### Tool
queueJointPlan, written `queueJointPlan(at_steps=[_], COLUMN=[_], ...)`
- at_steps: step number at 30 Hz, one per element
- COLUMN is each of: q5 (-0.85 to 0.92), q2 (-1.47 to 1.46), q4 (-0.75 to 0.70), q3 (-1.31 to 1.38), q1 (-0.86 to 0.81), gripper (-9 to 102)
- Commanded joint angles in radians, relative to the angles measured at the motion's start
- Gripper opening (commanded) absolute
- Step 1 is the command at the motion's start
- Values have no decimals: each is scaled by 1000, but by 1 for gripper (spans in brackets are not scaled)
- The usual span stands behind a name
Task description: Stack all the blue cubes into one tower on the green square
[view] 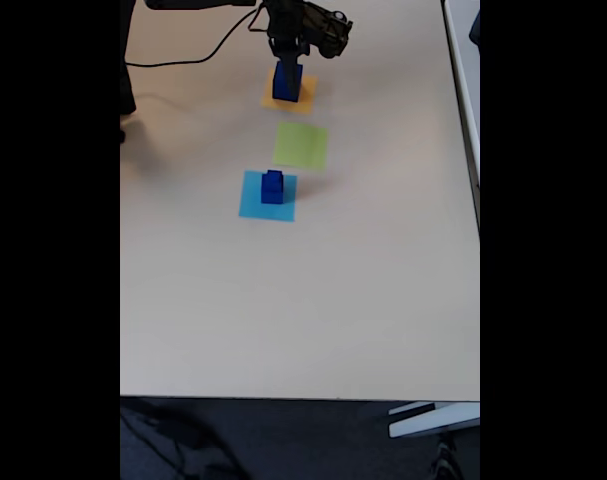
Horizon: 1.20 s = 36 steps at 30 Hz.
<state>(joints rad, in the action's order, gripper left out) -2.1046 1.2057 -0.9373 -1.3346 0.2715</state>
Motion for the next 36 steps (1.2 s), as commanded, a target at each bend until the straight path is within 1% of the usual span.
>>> queueJointPlan(at_steps=[1,19,24,28,33,36], q5=[-2,94,110,120,130,133], q2=[3,-17,-15,-20,-18,-17], q4=[11,26,51,54,54,55], q3=[6,-61,-87,-92,-100,-101], q1=[20,23,26,28,26,26], gripper=[49,45,42,38,28,27])
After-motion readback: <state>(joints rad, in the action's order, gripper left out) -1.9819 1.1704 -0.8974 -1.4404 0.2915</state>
